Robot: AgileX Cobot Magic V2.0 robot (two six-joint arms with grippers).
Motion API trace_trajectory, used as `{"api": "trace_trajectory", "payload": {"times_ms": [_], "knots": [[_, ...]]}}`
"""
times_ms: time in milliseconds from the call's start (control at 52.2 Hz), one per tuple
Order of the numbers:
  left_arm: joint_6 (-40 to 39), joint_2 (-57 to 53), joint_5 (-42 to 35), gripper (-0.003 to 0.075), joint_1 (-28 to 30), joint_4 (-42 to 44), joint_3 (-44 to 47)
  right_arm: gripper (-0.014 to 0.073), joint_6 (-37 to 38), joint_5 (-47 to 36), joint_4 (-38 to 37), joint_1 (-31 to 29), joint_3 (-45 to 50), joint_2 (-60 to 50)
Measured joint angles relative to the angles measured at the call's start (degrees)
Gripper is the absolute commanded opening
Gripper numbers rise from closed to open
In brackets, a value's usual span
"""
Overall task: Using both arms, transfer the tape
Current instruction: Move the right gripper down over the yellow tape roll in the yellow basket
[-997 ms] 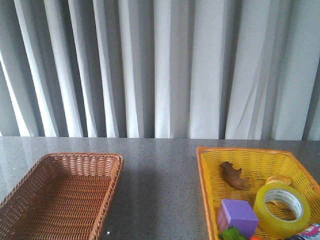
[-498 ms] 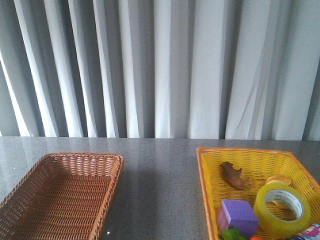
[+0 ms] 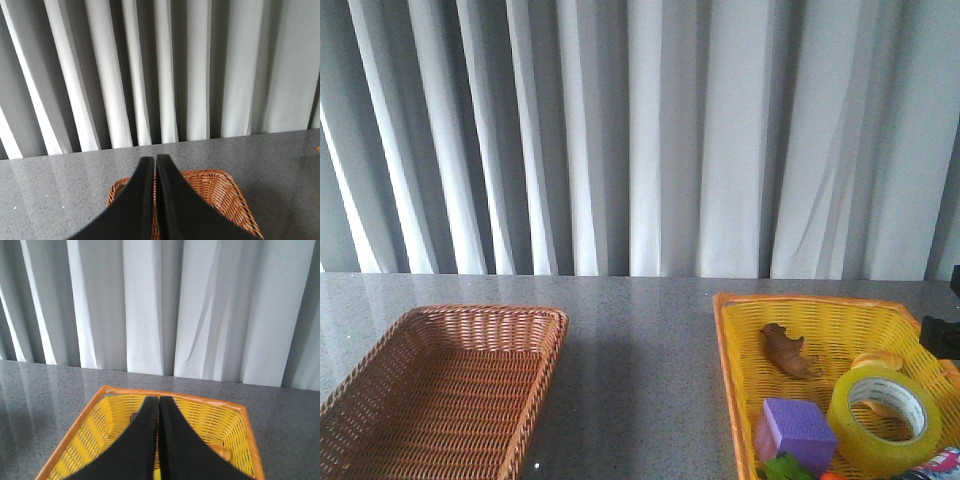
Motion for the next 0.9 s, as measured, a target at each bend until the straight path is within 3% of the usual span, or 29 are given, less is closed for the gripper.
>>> {"api": "trace_trajectory", "payload": {"times_ms": [307,498,633,767,901], "knots": [[-4.9,0.0,-0.1,0.0002,0.0,0.0,0.0,0.0024,0.9,-0.9,-1.0,0.0,0.0,0.0],[-3.9,0.0,1.9,0.0083,0.0,1.6,0.0,0.0191,1.7,-7.2,-4.9,0.0,0.0,0.0],[-3.6,0.0,2.4,0.0213,0.0,2.5,0.0,0.0408,3.7,-7.2,-5.4,0.0,0.0,0.0],[-3.6,0.0,2.1,0.0396,0.0,2.6,0.0,0.0601,4.5,-5.9,-5.4,0.0,0.0,0.0],[-3.6,0.0,2.0,0.0573,0.0,2.6,0.0,0.0654,4.6,-4.0,-5.4,0.0,0.0,0.0]]}}
